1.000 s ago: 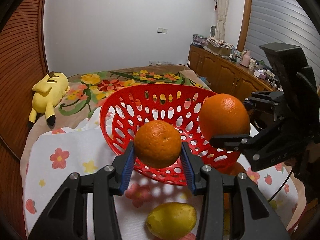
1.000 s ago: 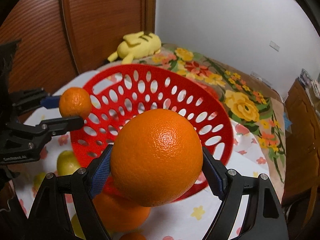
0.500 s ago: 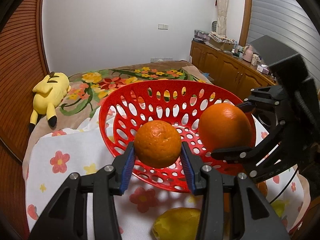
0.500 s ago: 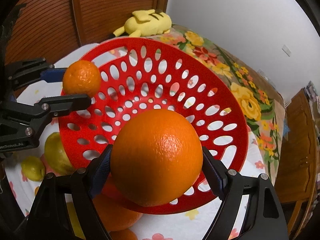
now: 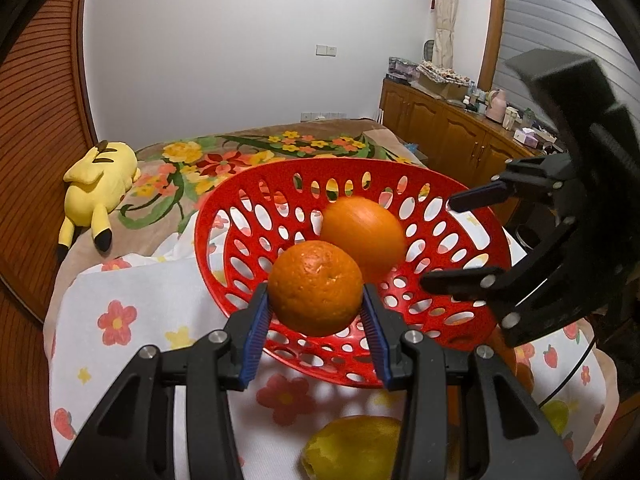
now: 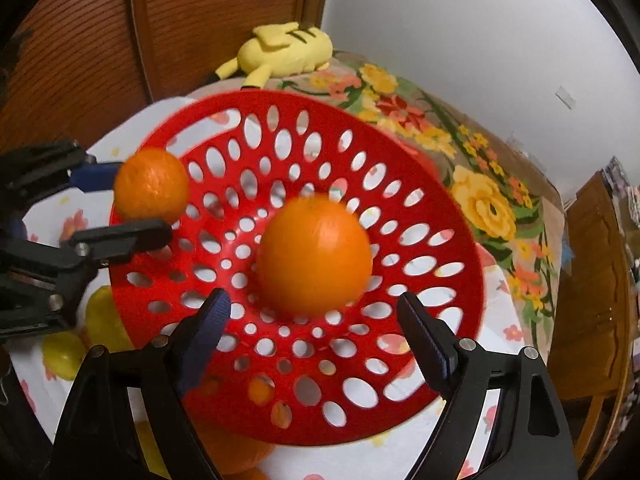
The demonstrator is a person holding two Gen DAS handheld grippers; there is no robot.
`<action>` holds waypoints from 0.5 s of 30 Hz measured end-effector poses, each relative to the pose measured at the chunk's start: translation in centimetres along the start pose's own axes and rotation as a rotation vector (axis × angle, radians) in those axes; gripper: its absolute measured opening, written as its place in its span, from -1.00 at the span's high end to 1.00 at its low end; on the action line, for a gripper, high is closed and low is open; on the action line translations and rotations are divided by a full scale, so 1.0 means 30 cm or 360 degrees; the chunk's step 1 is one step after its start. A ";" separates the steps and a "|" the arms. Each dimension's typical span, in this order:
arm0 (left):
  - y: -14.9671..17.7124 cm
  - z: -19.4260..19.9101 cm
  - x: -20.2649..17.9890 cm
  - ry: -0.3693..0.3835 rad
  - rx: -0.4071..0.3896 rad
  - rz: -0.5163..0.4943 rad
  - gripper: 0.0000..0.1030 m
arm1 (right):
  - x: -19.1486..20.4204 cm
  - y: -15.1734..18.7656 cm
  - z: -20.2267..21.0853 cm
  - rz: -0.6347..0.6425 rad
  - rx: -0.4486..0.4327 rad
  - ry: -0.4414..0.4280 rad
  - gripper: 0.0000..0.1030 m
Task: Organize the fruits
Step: 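Open right tool to drop the orange in the basket while left tool releases the tangerine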
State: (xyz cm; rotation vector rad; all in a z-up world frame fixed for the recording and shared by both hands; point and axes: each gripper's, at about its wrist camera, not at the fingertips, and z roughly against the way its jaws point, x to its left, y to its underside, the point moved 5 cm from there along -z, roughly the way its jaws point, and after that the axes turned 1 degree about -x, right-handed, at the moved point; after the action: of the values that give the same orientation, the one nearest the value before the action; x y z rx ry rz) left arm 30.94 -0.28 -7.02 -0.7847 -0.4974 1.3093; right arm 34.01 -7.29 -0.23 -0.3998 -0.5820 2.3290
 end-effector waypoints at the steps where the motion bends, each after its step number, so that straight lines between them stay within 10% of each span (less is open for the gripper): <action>1: 0.001 0.001 -0.004 0.0009 -0.0003 -0.0007 0.15 | -0.006 0.003 0.008 -0.0012 -0.0008 -0.0004 -0.69; 15: -0.005 0.058 -0.062 0.0023 -0.0028 -0.0036 -0.03 | -0.031 0.071 0.175 -0.0195 -0.0195 -0.0044 -0.69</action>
State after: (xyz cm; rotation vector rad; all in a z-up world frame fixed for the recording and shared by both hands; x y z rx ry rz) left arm 29.40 -1.69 -5.58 -0.8005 -0.5057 1.2790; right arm 31.23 -10.89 3.28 -0.3778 -0.7444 2.1915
